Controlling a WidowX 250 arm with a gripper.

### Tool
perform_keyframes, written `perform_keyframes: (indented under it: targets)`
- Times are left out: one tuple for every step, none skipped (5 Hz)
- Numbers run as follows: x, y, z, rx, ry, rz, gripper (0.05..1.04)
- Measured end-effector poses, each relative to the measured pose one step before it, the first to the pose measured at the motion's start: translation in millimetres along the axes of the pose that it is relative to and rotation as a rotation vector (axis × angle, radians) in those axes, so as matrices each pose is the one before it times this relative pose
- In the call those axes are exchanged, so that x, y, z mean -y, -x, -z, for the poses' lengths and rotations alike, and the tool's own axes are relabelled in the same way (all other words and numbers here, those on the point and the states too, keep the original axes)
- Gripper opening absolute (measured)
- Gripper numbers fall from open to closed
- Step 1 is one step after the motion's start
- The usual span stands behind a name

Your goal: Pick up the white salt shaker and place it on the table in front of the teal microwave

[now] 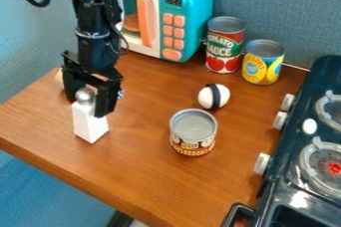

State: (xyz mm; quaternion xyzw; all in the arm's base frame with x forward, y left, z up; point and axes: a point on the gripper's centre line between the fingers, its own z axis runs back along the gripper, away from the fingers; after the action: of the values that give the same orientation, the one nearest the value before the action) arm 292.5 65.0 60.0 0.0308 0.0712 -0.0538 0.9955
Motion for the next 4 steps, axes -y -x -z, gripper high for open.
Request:
perform_keyframes:
  targets:
    - [1.87, -1.86, 0.52, 0.012, 0.0178, 0.0008, 0.676]
    - [4.66, -2.14, -0.02, 0.0175, 0.041, 0.0299, 0.63]
    - [-3.88, 3.47, -1.33, -0.0057, 0.0289, -0.0189, 0.63]
    - [-8.53, -23.5, -34.37, 0.0801, -0.0118, -0.0217, 0.63]
